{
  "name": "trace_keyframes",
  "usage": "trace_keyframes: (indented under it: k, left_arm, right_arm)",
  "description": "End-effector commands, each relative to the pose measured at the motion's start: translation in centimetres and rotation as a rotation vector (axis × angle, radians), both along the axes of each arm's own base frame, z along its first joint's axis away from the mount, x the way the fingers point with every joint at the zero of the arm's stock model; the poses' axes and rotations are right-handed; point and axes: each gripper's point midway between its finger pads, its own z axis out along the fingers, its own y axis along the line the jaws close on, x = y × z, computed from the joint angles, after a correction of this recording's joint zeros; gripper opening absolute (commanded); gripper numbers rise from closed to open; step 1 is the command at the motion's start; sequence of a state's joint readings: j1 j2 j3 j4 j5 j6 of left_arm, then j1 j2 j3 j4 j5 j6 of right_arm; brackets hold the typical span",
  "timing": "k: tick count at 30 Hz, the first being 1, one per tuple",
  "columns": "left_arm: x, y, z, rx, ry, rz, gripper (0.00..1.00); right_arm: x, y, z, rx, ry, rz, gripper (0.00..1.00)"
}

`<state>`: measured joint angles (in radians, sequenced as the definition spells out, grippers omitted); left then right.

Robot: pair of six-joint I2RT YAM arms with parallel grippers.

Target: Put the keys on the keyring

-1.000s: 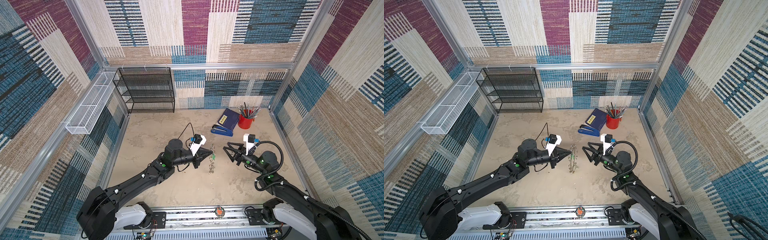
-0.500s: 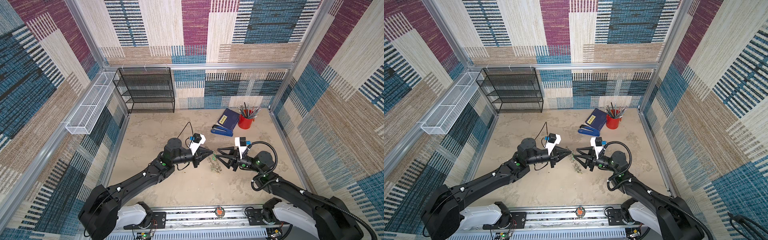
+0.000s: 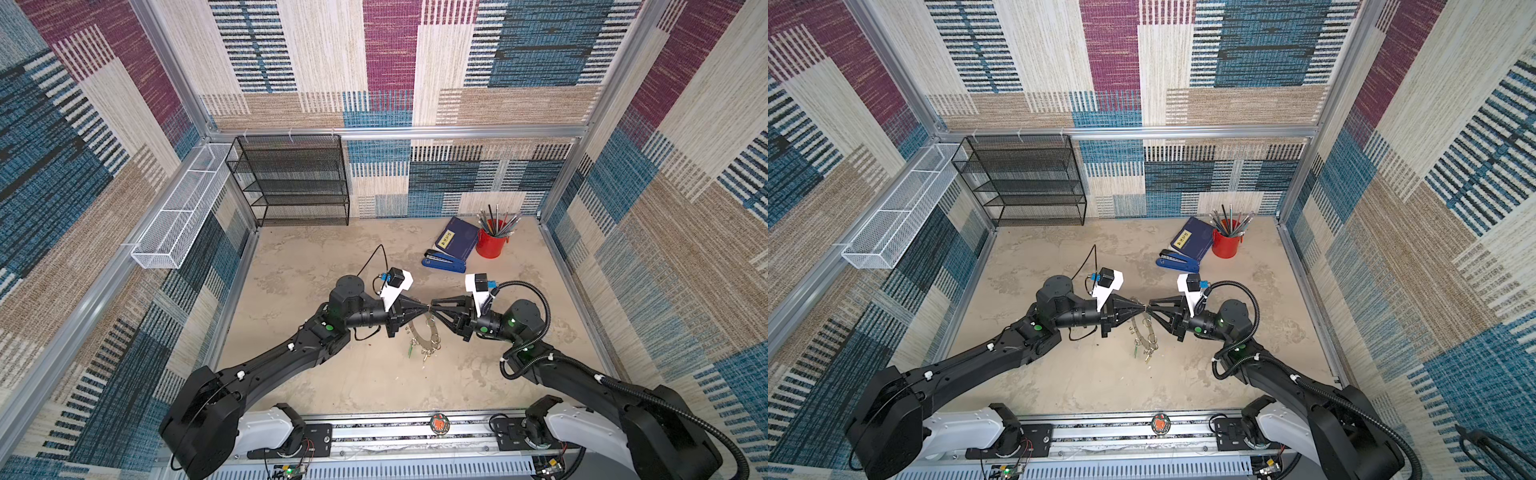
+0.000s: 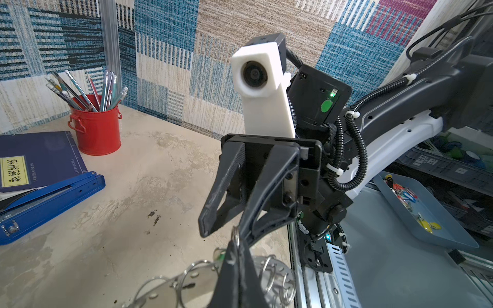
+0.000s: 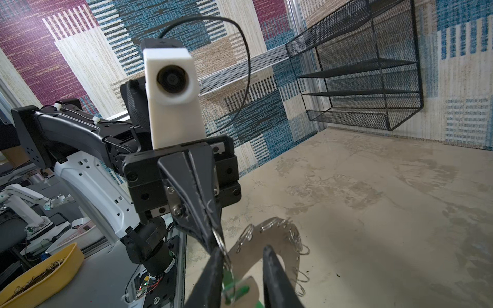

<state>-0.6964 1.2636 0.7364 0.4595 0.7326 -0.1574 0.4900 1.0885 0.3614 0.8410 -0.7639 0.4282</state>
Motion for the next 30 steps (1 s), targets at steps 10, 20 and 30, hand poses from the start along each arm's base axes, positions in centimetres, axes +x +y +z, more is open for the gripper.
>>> trace_keyframes:
  k: [10,20,30]
  left_arm:
    - [-0.1,-0.5,0.6,-0.012,-0.004,-0.034,0.0]
    - [-0.4,0.9,0.1,0.095,0.006,-0.025,0.14]
    - [-2.1,3.9,2.0,0.337,-0.083,-0.064,0.45]
  right_arm:
    - [-0.1,0.5,0.4,0.008,-0.019,0.029,0.01]
    - [0.2,0.2,0.6,-0.004,-0.032,-0.011,0.0]
    - [0.0,0.4,0.8,-0.024,-0.055,-0.014,0.0]
